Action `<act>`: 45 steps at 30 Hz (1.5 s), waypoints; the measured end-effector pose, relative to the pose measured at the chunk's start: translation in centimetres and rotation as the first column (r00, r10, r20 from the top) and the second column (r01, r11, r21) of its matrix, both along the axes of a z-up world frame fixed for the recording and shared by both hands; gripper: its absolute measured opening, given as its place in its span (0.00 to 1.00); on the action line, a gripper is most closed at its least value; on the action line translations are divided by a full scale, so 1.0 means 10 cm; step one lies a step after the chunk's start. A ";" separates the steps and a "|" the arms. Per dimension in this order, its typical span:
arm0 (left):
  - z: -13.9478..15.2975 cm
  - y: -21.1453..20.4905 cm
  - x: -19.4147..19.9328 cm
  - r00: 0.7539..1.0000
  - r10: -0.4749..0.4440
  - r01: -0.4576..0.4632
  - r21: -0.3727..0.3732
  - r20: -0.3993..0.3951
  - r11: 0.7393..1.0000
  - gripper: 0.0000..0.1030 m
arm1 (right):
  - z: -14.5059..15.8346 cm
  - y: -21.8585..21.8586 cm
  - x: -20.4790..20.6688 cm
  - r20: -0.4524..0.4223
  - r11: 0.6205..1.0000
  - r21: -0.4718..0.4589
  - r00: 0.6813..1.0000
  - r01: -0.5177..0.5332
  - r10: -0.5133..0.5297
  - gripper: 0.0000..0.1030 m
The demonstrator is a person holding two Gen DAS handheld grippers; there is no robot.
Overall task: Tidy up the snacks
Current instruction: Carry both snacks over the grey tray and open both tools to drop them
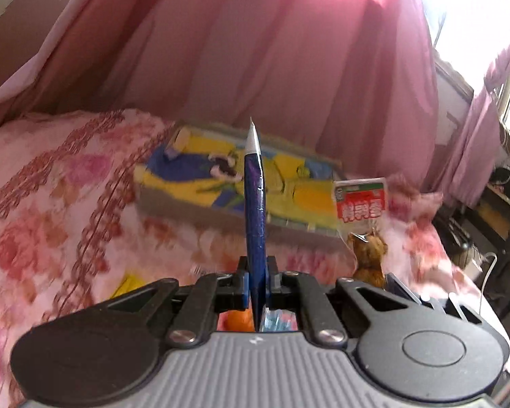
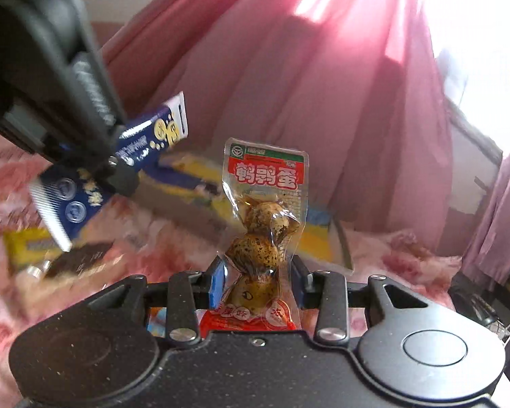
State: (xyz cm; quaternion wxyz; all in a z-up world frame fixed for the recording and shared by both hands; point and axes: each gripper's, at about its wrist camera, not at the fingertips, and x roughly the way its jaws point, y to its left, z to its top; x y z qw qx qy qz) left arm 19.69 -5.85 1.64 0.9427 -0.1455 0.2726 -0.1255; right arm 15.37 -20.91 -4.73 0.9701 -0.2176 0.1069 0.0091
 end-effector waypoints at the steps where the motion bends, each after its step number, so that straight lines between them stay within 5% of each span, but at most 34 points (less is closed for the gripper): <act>1: 0.03 -0.04 0.08 1.000 0.002 -0.002 0.005 0.009 1.000 0.08 | 0.03 -0.02 0.04 0.026 1.000 0.005 1.000 -0.001 0.001 0.39; 7: 0.16 -0.25 0.60 0.999 0.033 -0.033 -0.015 0.014 0.999 0.08 | 0.17 -0.23 0.40 0.154 0.999 0.046 0.988 0.019 -0.026 0.40; 14: 0.13 -0.59 1.32 0.999 0.044 -0.044 -0.013 0.015 0.999 0.08 | 0.18 -0.66 1.04 0.191 0.992 0.099 0.977 0.075 -0.093 0.40; 25: -0.21 -0.94 1.98 0.997 0.019 -0.020 -0.021 -0.074 1.000 0.08 | 0.16 -0.98 1.80 0.075 0.976 0.200 0.992 0.084 -0.101 0.40; 41: -0.52 -0.84 2.23 0.977 0.021 -0.030 -0.038 -0.210 0.999 0.09 | -0.07 -1.02 2.20 -0.119 0.970 0.221 0.990 0.105 -0.080 0.43; 44: -0.51 -0.87 2.24 0.978 0.029 -0.031 -0.007 -0.204 0.999 0.12 | -0.05 -1.01 2.18 -0.131 0.968 0.229 0.989 0.103 -0.074 0.47; 45: -0.50 -0.89 2.23 0.979 0.042 -0.040 0.016 -0.202 0.999 0.24 | -0.05 -1.02 2.18 -0.137 0.966 0.239 0.988 0.100 -0.068 0.49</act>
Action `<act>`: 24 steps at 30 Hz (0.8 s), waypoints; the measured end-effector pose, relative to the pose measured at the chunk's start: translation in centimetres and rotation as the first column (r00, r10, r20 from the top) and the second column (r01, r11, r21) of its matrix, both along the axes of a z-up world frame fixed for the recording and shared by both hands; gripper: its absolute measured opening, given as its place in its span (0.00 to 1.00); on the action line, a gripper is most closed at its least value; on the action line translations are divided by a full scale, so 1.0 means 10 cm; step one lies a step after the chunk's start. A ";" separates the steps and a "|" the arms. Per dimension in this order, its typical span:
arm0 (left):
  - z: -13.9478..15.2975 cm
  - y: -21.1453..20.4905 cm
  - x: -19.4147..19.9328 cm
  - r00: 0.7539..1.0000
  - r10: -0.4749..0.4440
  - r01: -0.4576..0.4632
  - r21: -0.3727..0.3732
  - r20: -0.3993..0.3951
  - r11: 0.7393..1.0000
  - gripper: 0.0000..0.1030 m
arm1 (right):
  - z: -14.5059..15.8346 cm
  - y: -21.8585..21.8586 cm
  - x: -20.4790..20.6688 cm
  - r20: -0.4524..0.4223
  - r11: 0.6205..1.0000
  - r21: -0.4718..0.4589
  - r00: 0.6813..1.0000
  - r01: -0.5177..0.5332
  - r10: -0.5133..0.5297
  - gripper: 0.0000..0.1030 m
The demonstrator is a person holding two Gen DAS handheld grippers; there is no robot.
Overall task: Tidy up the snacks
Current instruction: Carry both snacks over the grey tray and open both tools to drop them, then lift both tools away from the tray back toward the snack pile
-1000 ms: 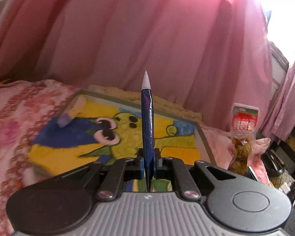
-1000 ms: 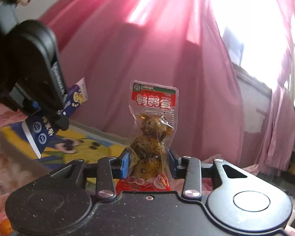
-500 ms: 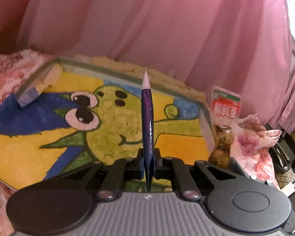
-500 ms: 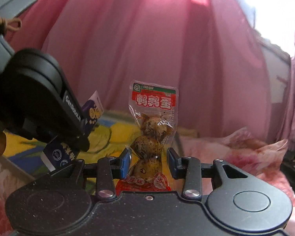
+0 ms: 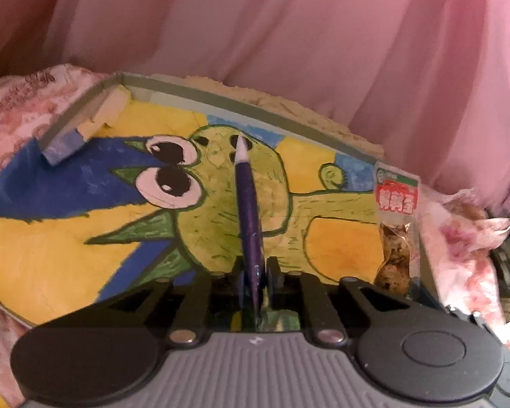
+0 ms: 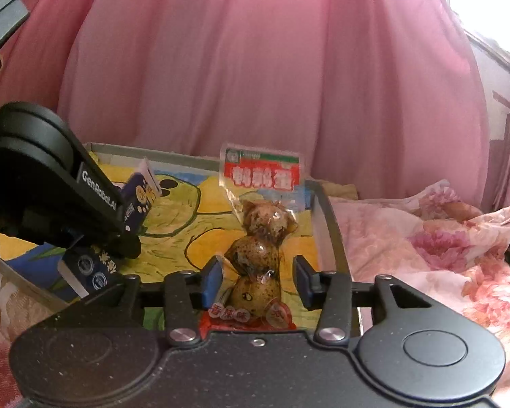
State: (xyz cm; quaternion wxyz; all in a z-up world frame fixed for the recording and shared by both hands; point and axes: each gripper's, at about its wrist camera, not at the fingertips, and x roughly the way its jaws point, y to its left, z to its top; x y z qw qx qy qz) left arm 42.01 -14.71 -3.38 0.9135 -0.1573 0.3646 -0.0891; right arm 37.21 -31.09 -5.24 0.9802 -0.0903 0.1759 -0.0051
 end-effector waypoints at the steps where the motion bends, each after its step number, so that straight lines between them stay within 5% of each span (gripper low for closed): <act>1: 0.02 -0.01 -0.01 1.000 0.000 0.000 0.017 0.008 1.000 0.53 | 0.00 -0.01 0.00 -0.003 1.000 0.017 1.000 -0.005 0.005 0.51; 3: 0.08 -0.02 -0.06 0.999 0.027 -0.028 0.048 0.026 0.998 0.89 | 0.03 -0.02 -0.05 0.006 0.999 0.039 1.000 -0.007 0.007 0.59; 15: 0.60 0.36 -0.54 0.973 0.126 -0.128 0.000 0.196 0.992 0.99 | 0.55 -0.09 -0.63 0.171 0.997 0.073 0.984 0.028 -0.040 0.99; 24: 0.84 0.55 -1.18 0.940 0.125 -0.149 0.051 0.318 0.988 1.00 | 0.89 -0.12 -1.20 0.205 0.984 0.169 0.974 0.058 -0.093 0.99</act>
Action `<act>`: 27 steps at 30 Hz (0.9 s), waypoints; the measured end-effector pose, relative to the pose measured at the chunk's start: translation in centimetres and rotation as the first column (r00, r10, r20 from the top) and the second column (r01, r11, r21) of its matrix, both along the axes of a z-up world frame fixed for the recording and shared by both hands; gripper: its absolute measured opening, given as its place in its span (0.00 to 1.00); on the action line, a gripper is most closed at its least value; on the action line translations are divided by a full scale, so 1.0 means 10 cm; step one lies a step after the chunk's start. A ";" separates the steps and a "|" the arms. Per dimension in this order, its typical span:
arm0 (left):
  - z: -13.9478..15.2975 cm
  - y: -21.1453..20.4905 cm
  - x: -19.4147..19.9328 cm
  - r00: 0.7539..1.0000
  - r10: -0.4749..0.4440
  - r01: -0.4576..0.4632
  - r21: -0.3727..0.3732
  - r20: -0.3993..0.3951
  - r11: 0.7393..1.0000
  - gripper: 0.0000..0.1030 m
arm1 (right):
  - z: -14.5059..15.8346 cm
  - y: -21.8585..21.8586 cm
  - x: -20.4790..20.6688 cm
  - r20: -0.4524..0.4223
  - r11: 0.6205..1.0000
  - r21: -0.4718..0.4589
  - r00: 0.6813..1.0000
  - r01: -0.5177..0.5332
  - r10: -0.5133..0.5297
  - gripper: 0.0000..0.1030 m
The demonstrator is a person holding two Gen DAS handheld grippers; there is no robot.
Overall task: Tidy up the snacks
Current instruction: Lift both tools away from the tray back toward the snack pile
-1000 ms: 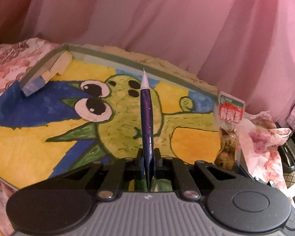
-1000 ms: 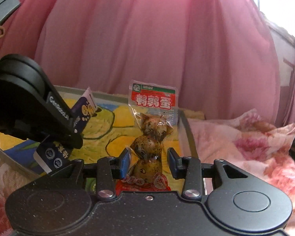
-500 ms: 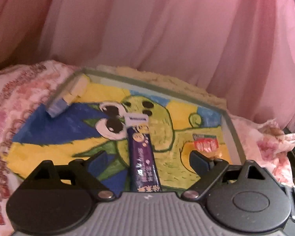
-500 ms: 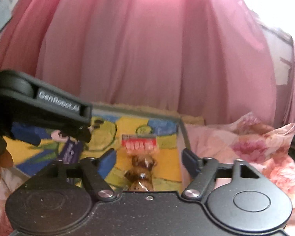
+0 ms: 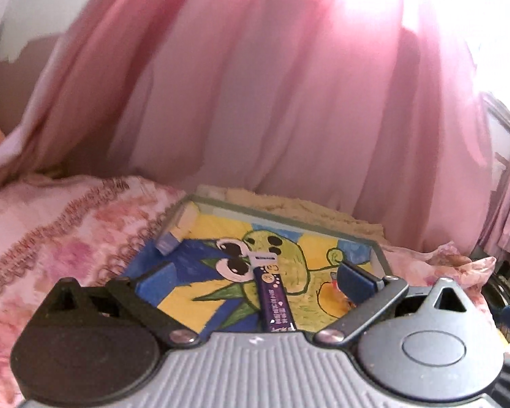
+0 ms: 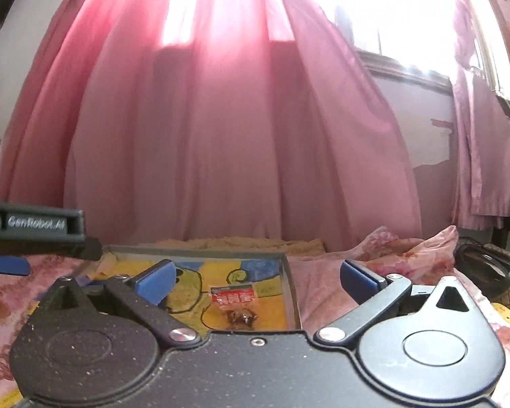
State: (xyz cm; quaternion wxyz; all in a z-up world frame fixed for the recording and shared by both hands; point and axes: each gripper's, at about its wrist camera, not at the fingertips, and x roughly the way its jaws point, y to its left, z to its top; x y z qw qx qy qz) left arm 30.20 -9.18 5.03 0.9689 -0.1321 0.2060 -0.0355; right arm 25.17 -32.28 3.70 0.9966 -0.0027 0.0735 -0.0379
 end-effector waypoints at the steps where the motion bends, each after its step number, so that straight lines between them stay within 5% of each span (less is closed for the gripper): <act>1: 0.02 0.02 -0.08 1.000 0.000 0.000 0.012 0.016 1.000 1.00 | 0.02 0.01 -0.08 0.006 1.000 0.005 1.000 0.001 -0.001 0.99; 14: -0.08 0.40 -1.02 0.997 -0.002 -0.004 0.081 0.075 0.997 1.00 | 0.02 0.25 -0.93 0.024 0.999 0.030 1.000 -0.020 0.019 0.99; 27: -0.45 0.79 -1.83 1.000 -0.019 0.016 0.182 0.013 0.983 1.00 | -0.35 0.57 -1.58 -0.117 0.993 -0.002 0.986 -0.117 0.116 0.99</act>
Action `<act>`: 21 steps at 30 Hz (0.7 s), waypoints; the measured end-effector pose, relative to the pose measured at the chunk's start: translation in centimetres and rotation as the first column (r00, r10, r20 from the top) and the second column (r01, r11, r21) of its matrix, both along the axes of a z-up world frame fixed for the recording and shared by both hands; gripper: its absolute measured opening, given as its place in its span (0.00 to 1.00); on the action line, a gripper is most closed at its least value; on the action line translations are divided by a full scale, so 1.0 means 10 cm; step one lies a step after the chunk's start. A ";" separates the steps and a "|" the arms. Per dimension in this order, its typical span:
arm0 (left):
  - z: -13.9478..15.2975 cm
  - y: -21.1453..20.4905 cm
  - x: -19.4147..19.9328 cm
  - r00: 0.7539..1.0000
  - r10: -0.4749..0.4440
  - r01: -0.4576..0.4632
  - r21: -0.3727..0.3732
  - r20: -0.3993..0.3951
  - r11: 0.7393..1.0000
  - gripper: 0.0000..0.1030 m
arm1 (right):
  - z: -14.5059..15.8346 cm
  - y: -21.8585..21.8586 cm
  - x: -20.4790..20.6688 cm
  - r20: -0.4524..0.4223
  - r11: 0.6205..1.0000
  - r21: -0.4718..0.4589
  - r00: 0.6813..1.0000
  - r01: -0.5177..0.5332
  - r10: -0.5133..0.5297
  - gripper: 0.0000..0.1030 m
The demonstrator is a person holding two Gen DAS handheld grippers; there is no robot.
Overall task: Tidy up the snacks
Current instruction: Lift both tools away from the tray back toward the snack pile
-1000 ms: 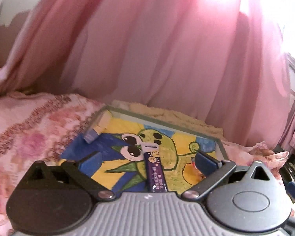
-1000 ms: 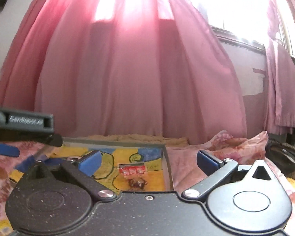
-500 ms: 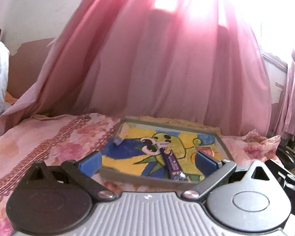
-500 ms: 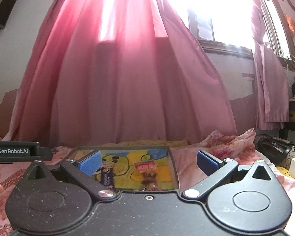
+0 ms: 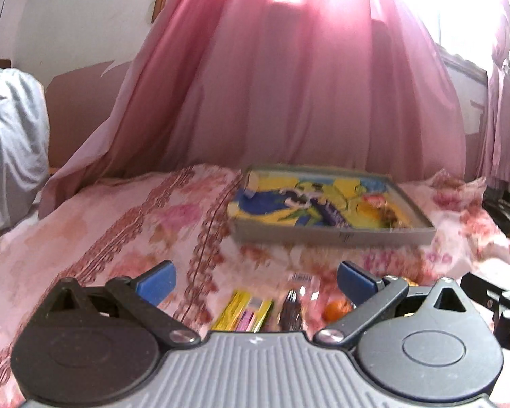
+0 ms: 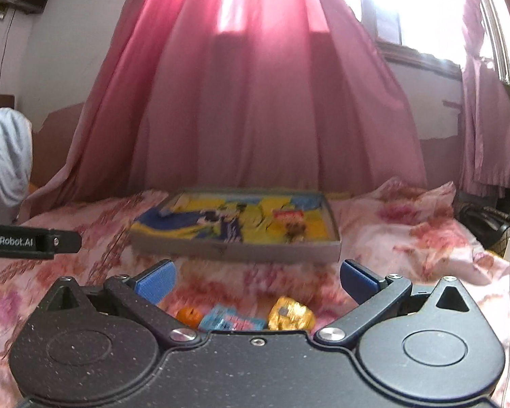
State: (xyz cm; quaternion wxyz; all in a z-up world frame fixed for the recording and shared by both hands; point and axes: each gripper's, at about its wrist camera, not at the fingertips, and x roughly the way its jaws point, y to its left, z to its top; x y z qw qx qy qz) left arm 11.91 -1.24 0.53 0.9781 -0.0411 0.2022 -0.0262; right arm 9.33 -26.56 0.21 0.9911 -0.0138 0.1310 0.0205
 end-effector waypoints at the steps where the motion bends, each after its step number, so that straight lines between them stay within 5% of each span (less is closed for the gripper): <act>1: -0.02 0.02 -0.05 1.000 0.000 0.000 0.003 -0.006 1.000 1.00 | -0.01 0.02 -0.03 -0.012 1.000 0.001 1.000 -0.002 0.002 0.99; 21: -0.40 0.17 -0.30 0.977 0.026 -0.019 0.037 -0.211 0.999 1.00 | -0.29 0.17 -0.20 -0.230 0.999 -0.023 0.973 -0.022 0.016 0.99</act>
